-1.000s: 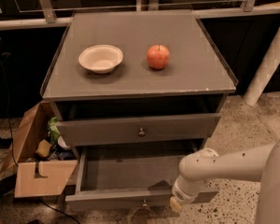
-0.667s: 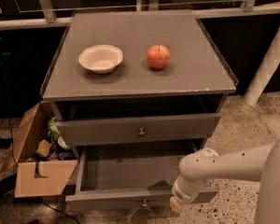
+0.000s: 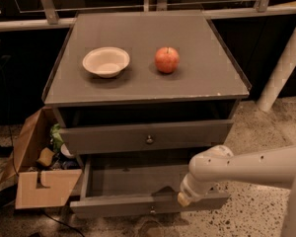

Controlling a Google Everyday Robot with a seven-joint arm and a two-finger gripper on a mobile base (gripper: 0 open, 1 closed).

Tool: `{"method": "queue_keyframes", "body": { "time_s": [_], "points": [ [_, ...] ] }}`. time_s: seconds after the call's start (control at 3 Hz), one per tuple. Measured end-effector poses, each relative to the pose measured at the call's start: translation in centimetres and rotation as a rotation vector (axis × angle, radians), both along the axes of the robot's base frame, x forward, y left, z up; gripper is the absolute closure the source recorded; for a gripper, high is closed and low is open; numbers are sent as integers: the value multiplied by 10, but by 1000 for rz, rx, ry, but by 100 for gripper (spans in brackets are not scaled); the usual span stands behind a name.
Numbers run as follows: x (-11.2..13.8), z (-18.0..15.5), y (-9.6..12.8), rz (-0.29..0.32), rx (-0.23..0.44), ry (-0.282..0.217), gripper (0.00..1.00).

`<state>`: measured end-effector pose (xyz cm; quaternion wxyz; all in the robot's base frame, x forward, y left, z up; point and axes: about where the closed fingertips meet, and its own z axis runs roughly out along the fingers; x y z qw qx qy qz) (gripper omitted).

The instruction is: Close middle drawer

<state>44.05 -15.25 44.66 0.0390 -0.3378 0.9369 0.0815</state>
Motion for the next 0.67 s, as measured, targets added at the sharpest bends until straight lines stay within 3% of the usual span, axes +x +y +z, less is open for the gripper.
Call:
{"method": "queue_keyframes", "body": {
  "time_s": [0.33,0.67],
  "points": [
    [44,34,4,-9,16,-99,100],
    [48,36,3,-12,17,-105,100]
  ]
}}
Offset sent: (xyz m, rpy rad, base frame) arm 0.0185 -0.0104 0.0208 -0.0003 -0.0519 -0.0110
